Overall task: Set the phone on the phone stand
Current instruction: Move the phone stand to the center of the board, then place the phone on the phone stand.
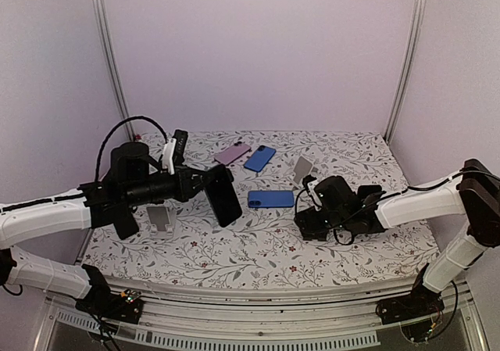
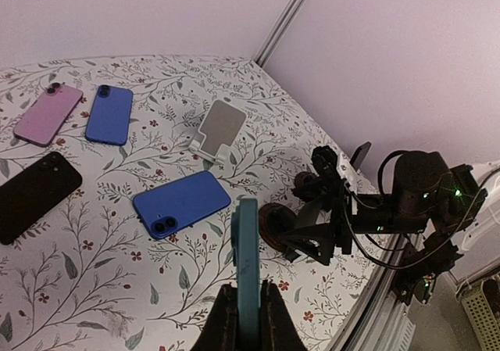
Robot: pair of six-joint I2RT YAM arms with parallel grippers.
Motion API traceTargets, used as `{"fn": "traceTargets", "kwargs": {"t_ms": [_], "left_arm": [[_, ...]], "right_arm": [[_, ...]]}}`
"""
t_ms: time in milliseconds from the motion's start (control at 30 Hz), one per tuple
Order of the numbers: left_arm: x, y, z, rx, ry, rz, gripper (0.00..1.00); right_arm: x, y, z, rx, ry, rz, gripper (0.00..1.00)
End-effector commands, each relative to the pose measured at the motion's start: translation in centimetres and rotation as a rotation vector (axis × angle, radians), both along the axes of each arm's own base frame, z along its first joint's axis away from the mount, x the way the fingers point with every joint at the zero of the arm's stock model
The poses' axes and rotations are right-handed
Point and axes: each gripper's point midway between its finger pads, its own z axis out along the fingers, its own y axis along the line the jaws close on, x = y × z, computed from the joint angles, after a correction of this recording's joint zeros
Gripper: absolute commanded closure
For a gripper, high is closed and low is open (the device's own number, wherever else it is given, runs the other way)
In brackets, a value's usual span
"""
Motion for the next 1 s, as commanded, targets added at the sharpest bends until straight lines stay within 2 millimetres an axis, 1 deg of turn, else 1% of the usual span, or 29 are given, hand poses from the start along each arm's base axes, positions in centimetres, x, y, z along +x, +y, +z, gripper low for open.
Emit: {"fn": "traceTargets", "kwargs": {"t_ms": [0,133,267,300,533,633,700,800,867,967], "left_arm": [[0.0,-1.6,3.3,-0.052,-0.088,-0.055,1.0],[-0.2,-2.9,3.6,-0.051,-0.115,-0.111,1.0],[-0.4,-4.6,4.2,-0.051,-0.157,-0.185,1.0],[-0.6,-5.3,4.3,-0.054,-0.166,-0.22,1.0],[-1.1,-10.5,4.9,-0.068,-0.229,-0.398,1.0],[-1.4,-12.6,5.1,-0.089,-0.246,-0.478,1.0],[-1.5,-14.1,5.1,-0.098,-0.256,-0.529,1.0],[-1.6,-16.3,5.0,-0.112,-0.278,-0.596,1.0],[-1.1,-17.8,4.7,-0.113,-0.293,-0.631,1.0],[-0.6,-19.6,4.1,-0.118,-0.301,-0.677,1.0]], "right_arm": [[0.5,-0.4,3.5,0.037,-0.03,-0.037,0.01],[0.3,-0.5,5.5,0.071,-0.027,-0.055,0.01],[-0.2,-0.1,7.8,0.14,-0.019,-0.05,0.01],[-0.4,0.1,8.7,0.17,-0.021,-0.04,0.01],[-2.6,1.0,13.1,0.317,-0.034,0.009,0.01],[-3.9,1.4,14.7,0.349,-0.05,0.027,0.01],[-4.6,1.5,15.3,0.349,-0.058,0.023,0.01],[-5.1,0.7,16.0,0.361,-0.072,-0.02,0.01],[-5.1,-0.4,16.2,0.369,-0.083,-0.066,0.01],[-5.2,-2.1,16.6,0.377,-0.091,-0.14,0.01]]}}
